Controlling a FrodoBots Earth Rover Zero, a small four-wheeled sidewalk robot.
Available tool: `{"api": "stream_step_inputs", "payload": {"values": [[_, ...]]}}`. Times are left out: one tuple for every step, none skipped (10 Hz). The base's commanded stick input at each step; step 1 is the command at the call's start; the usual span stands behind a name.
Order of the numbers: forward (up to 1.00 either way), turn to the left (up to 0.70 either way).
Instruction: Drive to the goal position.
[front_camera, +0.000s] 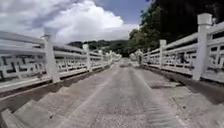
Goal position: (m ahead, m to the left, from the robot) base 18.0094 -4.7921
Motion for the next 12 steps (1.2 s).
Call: {"api": "stream_step_inputs", "payload": {"values": [[0.45, 0.0], [0.45, 0.0], [0.45, 0.0], [0.45, 0.0], [0.45, -0.09], [0.45, -0.27], [0.45, -0.14], [0.45, 0.0], [0.45, 0.0], [0.45, 0.0], [0.45, 0.0], [0.45, 0.0]]}}
